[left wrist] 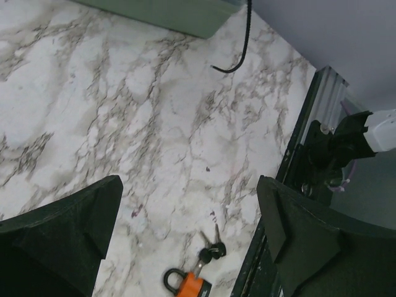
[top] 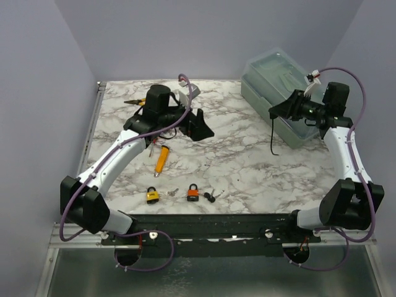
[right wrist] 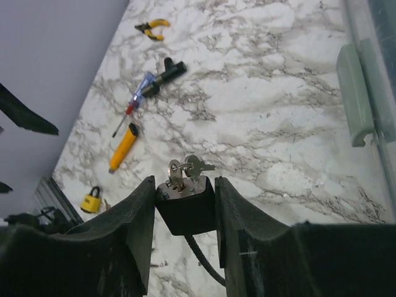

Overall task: Lock with the key
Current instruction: Lock the lock.

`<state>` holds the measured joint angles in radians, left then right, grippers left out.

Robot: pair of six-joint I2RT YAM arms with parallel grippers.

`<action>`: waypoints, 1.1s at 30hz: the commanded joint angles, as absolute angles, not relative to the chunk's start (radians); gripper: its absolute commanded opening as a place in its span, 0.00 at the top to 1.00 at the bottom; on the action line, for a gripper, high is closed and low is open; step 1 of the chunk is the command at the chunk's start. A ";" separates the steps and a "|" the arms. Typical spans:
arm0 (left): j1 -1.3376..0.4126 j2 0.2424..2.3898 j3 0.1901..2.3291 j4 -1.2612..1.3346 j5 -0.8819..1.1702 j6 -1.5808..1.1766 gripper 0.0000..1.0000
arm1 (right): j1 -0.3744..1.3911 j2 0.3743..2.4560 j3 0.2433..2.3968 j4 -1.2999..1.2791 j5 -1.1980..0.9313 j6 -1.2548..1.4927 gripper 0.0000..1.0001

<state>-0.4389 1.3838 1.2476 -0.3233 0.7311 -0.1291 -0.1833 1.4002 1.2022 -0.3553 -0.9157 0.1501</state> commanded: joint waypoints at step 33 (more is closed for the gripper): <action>-0.835 1.727 1.471 0.079 0.447 -0.384 0.75 | -0.113 1.332 1.208 -0.091 -0.815 1.148 1.00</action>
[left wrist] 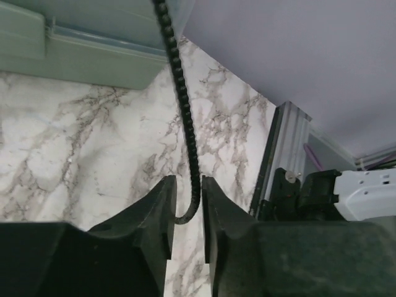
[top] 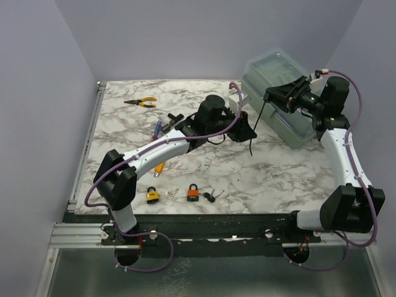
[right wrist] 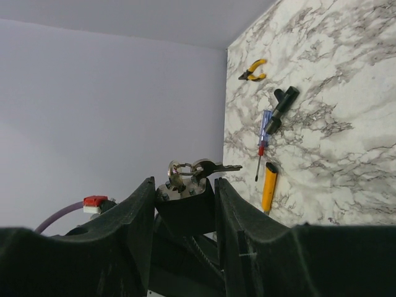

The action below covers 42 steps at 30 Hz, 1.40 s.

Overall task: Lock with the key
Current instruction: Lock the lock.

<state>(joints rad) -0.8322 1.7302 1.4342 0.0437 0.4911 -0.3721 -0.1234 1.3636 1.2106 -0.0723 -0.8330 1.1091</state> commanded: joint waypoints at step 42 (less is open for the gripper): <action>-0.548 1.430 1.632 -1.350 0.941 0.552 1.00 | -0.074 1.262 1.510 -1.184 -1.346 -0.812 0.00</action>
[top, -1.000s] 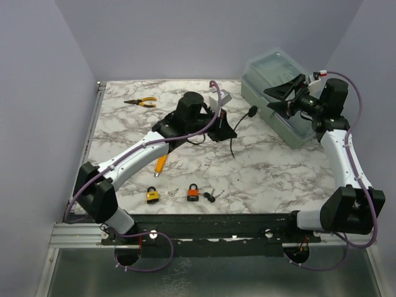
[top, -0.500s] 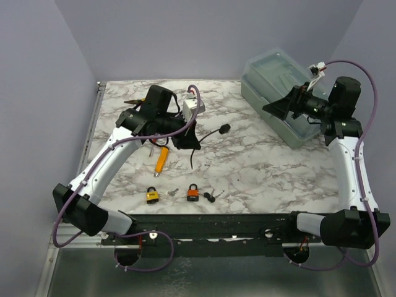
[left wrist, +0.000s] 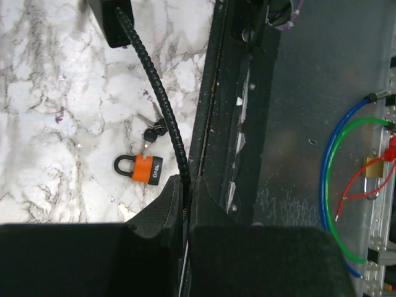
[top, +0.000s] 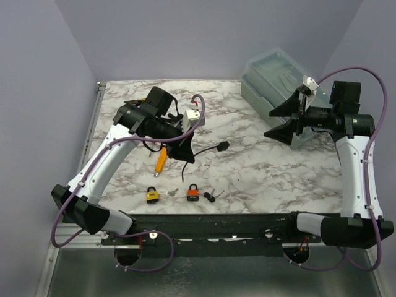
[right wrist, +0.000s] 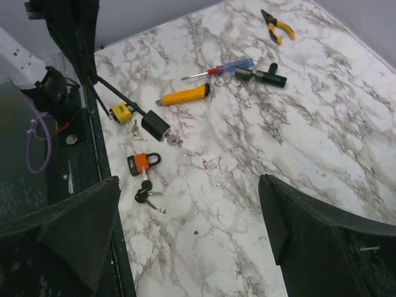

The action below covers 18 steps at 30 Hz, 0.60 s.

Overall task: Lock with the key
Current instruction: Lock the lock.

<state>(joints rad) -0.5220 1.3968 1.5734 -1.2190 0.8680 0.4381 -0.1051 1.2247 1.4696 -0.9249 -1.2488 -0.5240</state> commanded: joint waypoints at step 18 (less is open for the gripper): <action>-0.627 1.469 1.663 -1.382 0.969 0.582 1.00 | 0.519 1.258 1.319 -1.001 -0.903 -0.826 0.19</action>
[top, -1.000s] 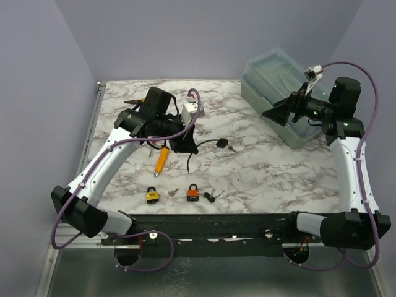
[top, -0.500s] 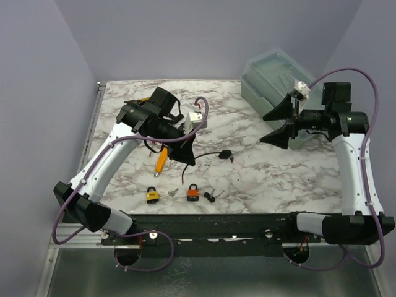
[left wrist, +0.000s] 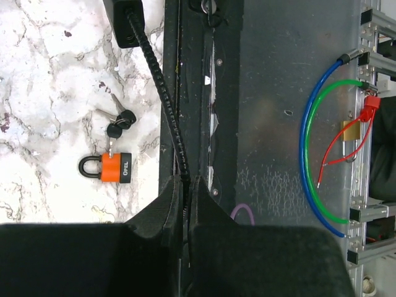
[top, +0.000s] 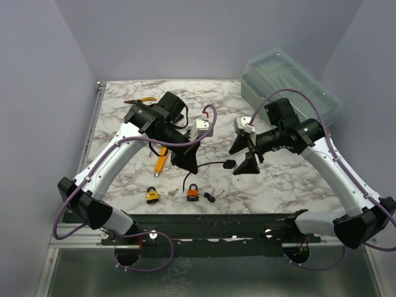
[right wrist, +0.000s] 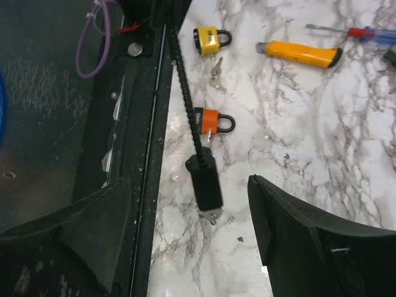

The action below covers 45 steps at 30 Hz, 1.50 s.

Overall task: Lock with the key
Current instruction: Lock the lock.

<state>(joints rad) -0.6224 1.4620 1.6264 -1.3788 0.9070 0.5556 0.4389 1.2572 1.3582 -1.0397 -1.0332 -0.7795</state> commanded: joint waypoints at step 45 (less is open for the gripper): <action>-0.621 1.389 1.611 -1.114 0.765 0.350 0.83 | 0.578 1.198 1.167 -0.750 -0.868 -0.631 1.00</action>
<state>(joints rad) -0.6296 1.4601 1.6352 -1.2995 0.8536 0.4492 0.5694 1.2331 1.1866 -0.8761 -0.8761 -0.7540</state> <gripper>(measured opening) 0.114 0.235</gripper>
